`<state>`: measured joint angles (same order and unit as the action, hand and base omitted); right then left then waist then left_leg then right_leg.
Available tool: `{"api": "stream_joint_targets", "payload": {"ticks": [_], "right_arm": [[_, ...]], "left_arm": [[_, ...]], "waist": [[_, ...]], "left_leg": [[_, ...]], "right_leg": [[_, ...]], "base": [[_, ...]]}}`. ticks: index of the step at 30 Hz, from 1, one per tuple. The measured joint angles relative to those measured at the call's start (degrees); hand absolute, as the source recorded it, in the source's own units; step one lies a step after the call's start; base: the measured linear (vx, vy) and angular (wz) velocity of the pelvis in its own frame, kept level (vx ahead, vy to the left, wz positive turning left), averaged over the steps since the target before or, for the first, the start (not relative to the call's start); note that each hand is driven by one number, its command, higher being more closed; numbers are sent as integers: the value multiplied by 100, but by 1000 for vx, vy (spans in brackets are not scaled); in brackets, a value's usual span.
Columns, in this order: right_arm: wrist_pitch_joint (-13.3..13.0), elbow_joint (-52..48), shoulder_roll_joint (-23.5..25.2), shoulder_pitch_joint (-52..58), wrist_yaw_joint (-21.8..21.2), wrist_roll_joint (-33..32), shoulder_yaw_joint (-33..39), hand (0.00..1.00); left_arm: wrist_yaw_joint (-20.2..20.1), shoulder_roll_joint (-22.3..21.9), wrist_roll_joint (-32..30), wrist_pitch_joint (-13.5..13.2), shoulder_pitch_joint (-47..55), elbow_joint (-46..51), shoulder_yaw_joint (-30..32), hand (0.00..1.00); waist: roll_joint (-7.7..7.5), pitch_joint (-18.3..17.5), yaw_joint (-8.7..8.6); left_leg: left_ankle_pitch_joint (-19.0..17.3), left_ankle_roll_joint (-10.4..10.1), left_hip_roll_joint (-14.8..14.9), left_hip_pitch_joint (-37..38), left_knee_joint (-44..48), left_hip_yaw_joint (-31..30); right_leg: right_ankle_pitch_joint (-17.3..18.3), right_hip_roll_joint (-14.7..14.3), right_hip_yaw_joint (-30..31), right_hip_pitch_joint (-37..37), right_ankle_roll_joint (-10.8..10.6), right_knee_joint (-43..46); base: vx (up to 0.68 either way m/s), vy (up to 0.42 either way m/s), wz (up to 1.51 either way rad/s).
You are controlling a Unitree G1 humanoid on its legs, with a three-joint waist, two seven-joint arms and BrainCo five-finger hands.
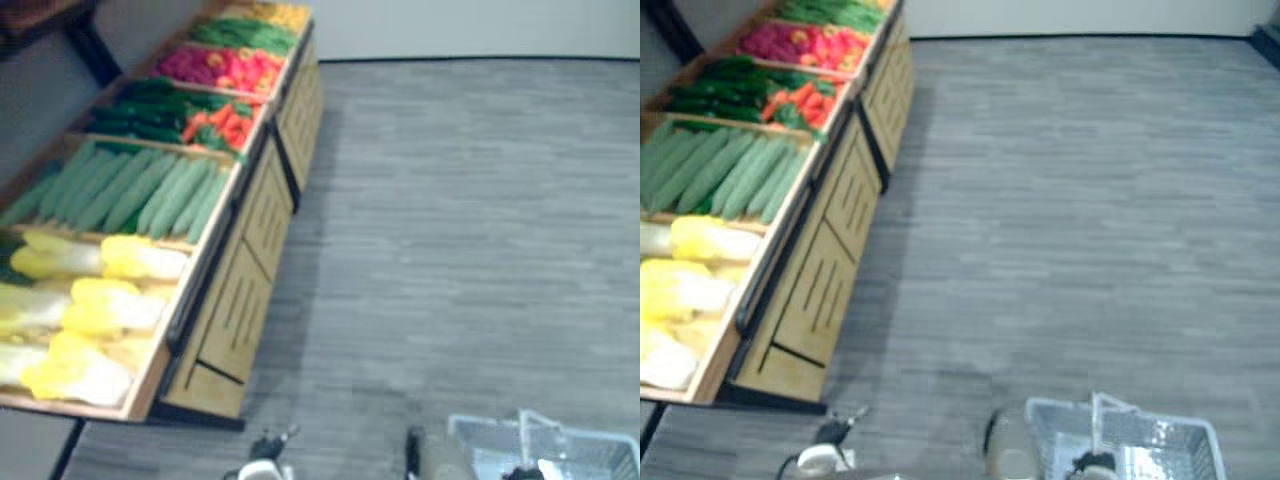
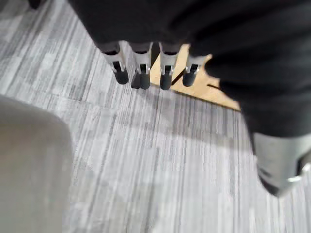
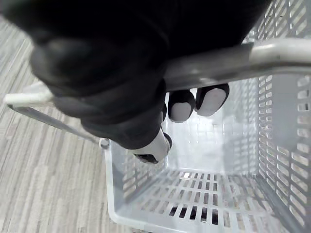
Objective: Pick vegetable in the basket
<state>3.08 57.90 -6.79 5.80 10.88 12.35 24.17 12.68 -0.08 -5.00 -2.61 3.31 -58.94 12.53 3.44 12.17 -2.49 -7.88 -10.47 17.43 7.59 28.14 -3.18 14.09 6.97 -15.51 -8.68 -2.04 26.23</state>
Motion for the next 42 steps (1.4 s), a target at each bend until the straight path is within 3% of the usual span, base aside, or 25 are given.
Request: {"api": "stream_joint_targets", "payload": {"ticks": [2, 3, 5, 7, 9, 10, 11, 13, 14, 15, 16, 17, 18, 19, 21, 24, 26, 27, 28, 29, 30, 31, 36, 39, 42], "right_arm": [[5, 7, -13, 57, -1, -3, -107, 100], [8, 41, -69, 59, 3, -17, -209, 100], [1, 107, -144, 12, -9, -57, -275, 100], [4, 117, -224, -53, -2, -116, -182, 100], [5, 128, -315, -87, -5, -126, -166, 100], [10, 156, -305, -85, -1, -131, -155, 100], [36, 203, -150, -122, -12, -175, 23, 100], [38, 226, -95, -246, -2, -204, 161, 100], [35, 234, -82, -257, -3, -204, 184, 100], [34, 284, -101, -268, -10, -202, 202, 100], [25, 297, -152, -251, -6, -166, 286, 100], [2, 296, -189, -228, 2, -168, 325, 100], [-9, 296, -234, -232, -5, -176, 447, 100], [-10, 225, -233, -230, -5, -202, 469, 100], [-11, 81, -230, -144, 3, -241, 468, 100], [-14, -5, -204, -101, 14, -388, 476, 100], [-17, -21, -159, -58, 18, -403, 469, 100], [-22, -6, -73, 5, 15, -434, 456, 100], [-43, 129, 5, 47, 16, -467, 467, 100], [-63, 232, -26, -6, 41, -473, 472, 100], [-77, 253, -131, 9, 65, -574, 534, 100], [-103, 248, -143, -48, 52, -618, 544, 100], [-69, 351, 86, -53, 4, -619, 649, 100], [-55, 362, 154, 58, 10, -616, 699, 100], [-12, 371, 378, 104, 19, -643, 921, 100]], "left_arm": [[-5, -24, 51, -19, 34, 133, 162, 0], [9, -11, 57, -38, 58, 245, 265, 0], [37, 20, 161, -59, 63, 277, 436, 0], [49, 8, 242, -96, 21, 330, 639, 0], [65, 11, 233, -105, 25, 313, 644, 0], [64, 23, 232, -98, 31, 275, 659, 0], [58, 119, 220, -104, -33, 244, 787, 0], [84, 179, 217, -27, -11, 214, 956, 0], [83, 222, 205, 26, 21, 173, 973, 0], [83, 265, 204, 81, 82, 124, 992, 0], [95, 306, 203, 123, 168, 2, 971, 0], [94, 309, 201, 158, 216, -42, 933, 0], [88, 326, 159, 204, 309, -41, 771, 0], [78, 349, 142, 247, 372, -65, 675, 0], [73, 374, 133, 290, 399, -149, 555, 0], [73, 444, -33, 282, 380, -94, 391, 0], [60, 510, -52, 268, 343, 48, 125, 0], [55, 603, -89, 247, 333, 99, 36, 0], [49, 756, -90, 218, 235, 93, -85, 0], [47, 703, -90, 220, 142, 27, -125, 0], [23, 564, -90, 195, 137, 78, -200, 0], [12, 506, -90, 173, 115, 69, -166, 0], [-50, 395, -82, 176, 184, 45, 328, 0], [-29, 239, -11, 195, 362, 22, 908, 0], [48, 214, 24, 212, 424, 19, 1302, 0]], "waist": [[23, 24, 77], [8, 34, 169], [-70, 46, 208], [-137, 79, 263], [-137, 78, 267], [-214, 63, 267], [-514, -6, 234], [-574, -1, 303], [-610, 4, 305], [-666, 11, 320], [-709, 24, 338], [-692, 17, 337], [-671, 11, 292], [-659, 19, 264], [-555, 44, 224], [-540, 37, 111], [-551, 31, 84], [-691, -25, 96], [-888, -33, 83], [-774, 2, 107], [-526, -97, 116], [-426, -58, 128], [-399, -67, 176], [-368, -85, 230], [-464, -101, 160]], "left_leg": [[170, -78, 171, -670, 1514, 54], [16, 97, 340, -1006, 2301, 576], [-276, 366, 428, -1327, 2630, 1448], [-632, 468, 176, -1809, 2049, 2517], [-155, 923, -254, -1931, 560, 3667], [-264, 1274, -336, -1790, 357, 4193], [-296, 1384, -758, -1625, -172, 4844], [-564, 1942, -888, -1664, -234, 5046], [-685, 1973, -965, -1623, -299, 4920], [-809, 1964, -1130, -1445, -477, 4773], [-830, 1913, -1361, -1151, -764, 4479], [-841, 1873, -1439, -1002, -908, 4292], [-853, 1798, -1511, -759, -1113, 3940], [-813, 1726, -1530, -517, -1293, 3624], [-608, 1416, -1508, -67, -1699, 3064], [-473, 1193, -1340, 173, -1821, 2297], [-364, 1003, -1188, 159, -1861, 1795], [-271, 791, -1221, 140, -1983, 1487], [-250, 565, -1300, 128, -2170, 1086], [-200, 508, -1184, 124, -2278, 918], [-70, 392, -952, -71, -2412, 661], [76, 266, -831, -169, -2476, 395], [561, 209, -583, -255, -2770, 380], [798, 160, -634, -355, -2790, 688], [1282, 506, -796, -480, -2933, 1816]], "right_leg": [[101, -37, -276, 562, 104, -314], [67, -89, -392, 992, 97, -659], [41, -59, -569, 1581, 62, -1128], [29, 121, -919, 2105, 13, -1481], [84, 208, -1292, 2411, -175, -1571], [128, 275, -1386, 2546, -271, -1624], [157, 540, -1763, 2708, -348, -1670], [44, 476, -2003, 2830, -530, -1619], [16, 488, -2035, 2884, -572, -1465], [-24, 603, -2020, 2887, -642, -965], [-282, 875, -1971, 2783, -795, 83], [-608, 1001, -1868, 2660, -787, 693], [-1026, 1154, -1361, 2158, -801, 2004], [-922, 1227, -966, 1598, -642, 3093], [-745, 1262, -667, 786, -359, 3802], [-265, 1264, -428, 59, -367, 3020], [-212, 967, 98, -131, -400, 1434], [-484, 758, 878, -77, -490, 124], [-660, 678, 1624, 95, -868, -430], [-630, 555, 1536, 105, -813, -385], [-523, 231, 1948, 105, -825, -442], [-284, 110, 1930, 71, -727, -370], [-111, -65, 1191, 275, -524, -452], [-85, 55, 964, 433, -479, -595], [-267, 150, 975, 614, -309, -989]], "base": [[400, -174, 69], [387, -97, 33], [385, -51, 42], [407, 69, 75], [357, 96, 87], [472, 124, 170], [560, 146, 177], [512, 120, 156], [372, 70, 125], [459, 85, 127], [350, 63, 127], [440, 37, 141], [429, -46, 139], [511, -122, 150], [451, -186, 137], [353, -300, 153], [303, -429, 148], [213, -507, 180], [233, -628, 170], [120, -468, 148], [79, -378, 106], [46, -332, 101], [3, -203, 71], [-11, -31, 49], [-12, 26, 72]]}}
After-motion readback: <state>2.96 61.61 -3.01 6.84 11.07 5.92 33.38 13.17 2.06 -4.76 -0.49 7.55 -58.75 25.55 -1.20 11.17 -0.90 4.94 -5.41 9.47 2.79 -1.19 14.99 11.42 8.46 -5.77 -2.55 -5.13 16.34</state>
